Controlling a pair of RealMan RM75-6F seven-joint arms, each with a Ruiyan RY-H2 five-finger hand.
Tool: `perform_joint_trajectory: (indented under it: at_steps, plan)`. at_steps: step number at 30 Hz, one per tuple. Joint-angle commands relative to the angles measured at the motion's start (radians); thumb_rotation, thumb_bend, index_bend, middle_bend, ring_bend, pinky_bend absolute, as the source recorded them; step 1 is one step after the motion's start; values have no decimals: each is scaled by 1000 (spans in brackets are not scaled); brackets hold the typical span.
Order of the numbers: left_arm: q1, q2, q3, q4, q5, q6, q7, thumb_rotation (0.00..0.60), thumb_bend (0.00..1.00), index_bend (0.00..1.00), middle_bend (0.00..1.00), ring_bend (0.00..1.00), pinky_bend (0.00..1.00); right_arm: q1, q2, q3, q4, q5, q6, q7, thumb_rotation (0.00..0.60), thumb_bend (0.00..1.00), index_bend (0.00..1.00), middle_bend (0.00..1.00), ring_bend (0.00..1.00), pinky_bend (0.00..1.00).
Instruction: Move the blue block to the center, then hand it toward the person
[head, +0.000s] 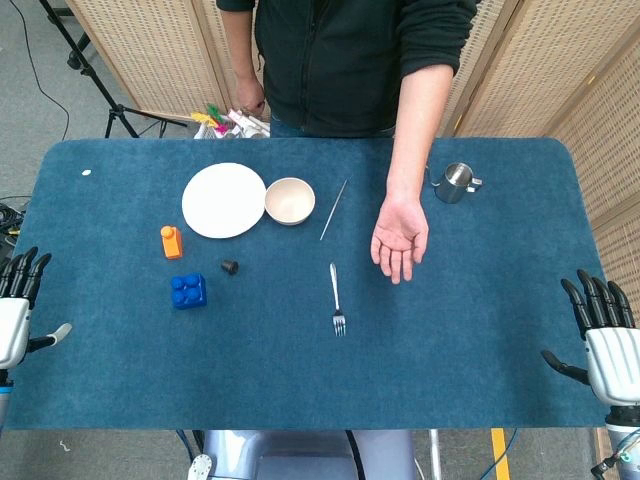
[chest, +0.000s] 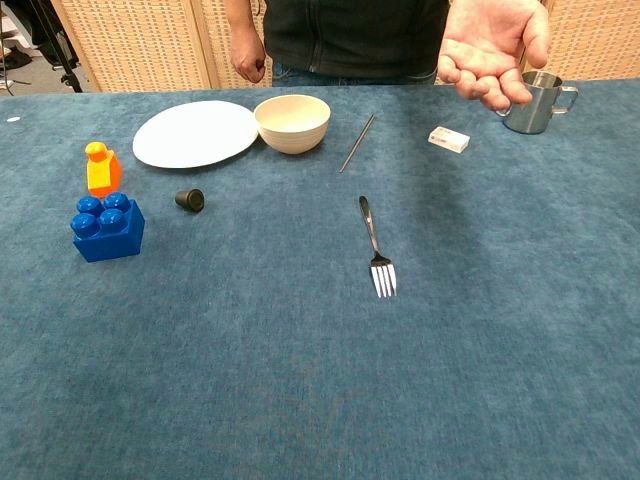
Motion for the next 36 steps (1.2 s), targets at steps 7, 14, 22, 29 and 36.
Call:
perform_joint_trajectory:
  at_steps: [7,14,22,29,36]
  plan:
    - [4,-7,4,13,11,10,-1,600,0,0,0,0,91,3,2,3,-2,13,-13,1,600,0,0,0,0,0]
    - [-20,-18,27,15,40,-38,3,600,0,0,0,0,91,5,9,3,-8,19,-24,7,600,0,0,0,0,0]
    - [-189,-119,23,50,59,-286,24,600,0,0,0,0,91,6,19,0,-14,26,-40,19,600,0,0,0,0,0]
    - [-311,-263,-41,89,-40,-443,161,600,0,0,0,0,143,8,24,8,-19,43,-46,23,600,0,0,0,0,0]
    - [-371,-380,-81,171,-131,-497,240,600,0,183,208,194,361,12,31,16,-19,62,-58,38,600,0,0,0,0,0]
